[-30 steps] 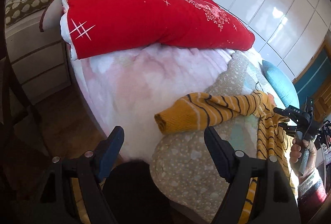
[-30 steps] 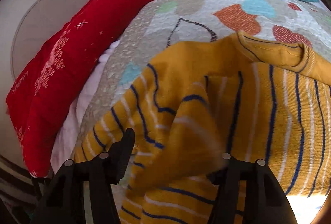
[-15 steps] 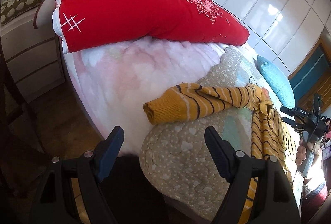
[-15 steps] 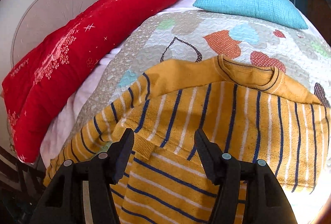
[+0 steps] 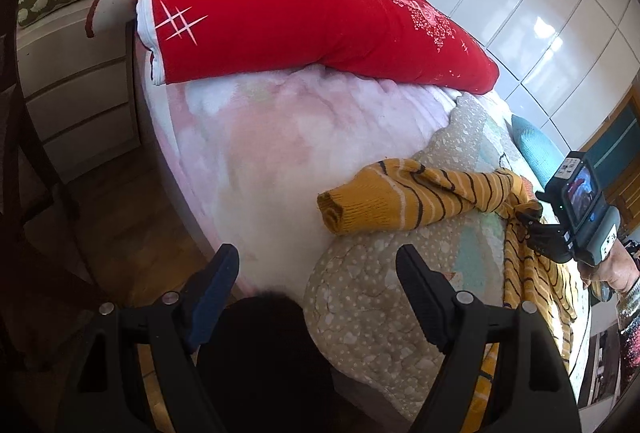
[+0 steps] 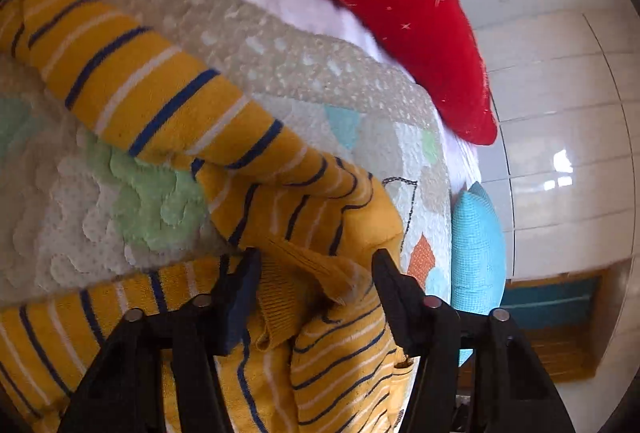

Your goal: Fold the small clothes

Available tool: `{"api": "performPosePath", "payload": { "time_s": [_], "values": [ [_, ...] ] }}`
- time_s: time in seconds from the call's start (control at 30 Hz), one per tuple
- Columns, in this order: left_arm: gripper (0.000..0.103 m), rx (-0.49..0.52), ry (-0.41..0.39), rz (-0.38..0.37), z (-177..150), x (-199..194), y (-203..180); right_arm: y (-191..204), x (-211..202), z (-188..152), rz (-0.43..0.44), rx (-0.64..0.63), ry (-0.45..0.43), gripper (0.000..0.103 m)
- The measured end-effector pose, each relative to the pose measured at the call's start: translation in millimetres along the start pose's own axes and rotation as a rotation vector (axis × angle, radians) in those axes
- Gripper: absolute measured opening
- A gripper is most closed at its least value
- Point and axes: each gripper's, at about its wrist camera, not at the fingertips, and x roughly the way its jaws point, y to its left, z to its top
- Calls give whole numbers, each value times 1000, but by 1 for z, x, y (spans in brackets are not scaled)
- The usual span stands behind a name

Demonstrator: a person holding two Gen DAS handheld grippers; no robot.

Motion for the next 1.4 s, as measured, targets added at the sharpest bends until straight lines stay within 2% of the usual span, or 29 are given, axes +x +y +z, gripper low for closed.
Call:
{"api": "performPosePath", "payload": {
  "time_s": [0.03,0.07,0.17,0.33,0.4,0.43,0.5,0.57,0.6,0.63,0.7,0.8,0.9,1.0,1.07,1.13,1.27,1.3,1.33,1.37,1.4],
  "values": [
    [80,-7,2,4,0,0,3,-2,7,1,22,4,32,7],
    [80,-15,3,9,0,1,7,-7,11,2,27,28,54,5],
    [80,-40,7,23,2,4,18,-47,6,0,71,216,26,5],
    [80,-70,15,23,5,12,23,-152,-19,-28,127,754,-93,5],
    [80,-75,23,11,4,15,20,-169,-18,-33,164,872,-102,8],
    [80,-74,27,3,4,15,18,-171,-16,-33,219,887,-104,8],
    [80,-61,30,-1,3,15,15,-164,-12,-31,365,874,-115,13],
    [80,-50,27,4,2,13,13,-149,-17,-29,458,863,-144,16],
    [80,-50,26,6,2,12,14,-148,-21,-31,482,859,-160,21],
    [80,-52,23,8,3,11,15,-140,-28,-34,477,856,-170,26],
    [80,-55,14,16,4,7,17,-136,-34,-48,410,853,-174,54],
    [80,-60,5,29,5,4,22,-141,-27,-94,324,909,-115,57],
    [81,-66,10,33,4,5,24,-154,-9,-173,221,1061,6,59],
    [81,-50,28,29,2,10,17,-157,4,-261,125,1237,127,72],
    [81,-29,45,19,0,13,8,-154,8,-309,130,1342,169,73],
    [81,-6,55,3,-2,14,-5,-146,13,-341,172,1416,192,73],
    [81,66,54,-30,-7,9,-37,-129,30,-358,215,1443,217,77],
    [81,83,51,-34,-8,7,-45,-123,38,-357,228,1436,235,68],
    [81,101,48,-39,-9,4,-52,-118,45,-358,278,1453,229,47],
    [81,111,45,-42,-10,1,-57,-113,49,-361,355,1490,202,16],
    [81,119,41,-41,-10,-1,-61,-110,48,-366,384,1521,166,15]
  ]
}}
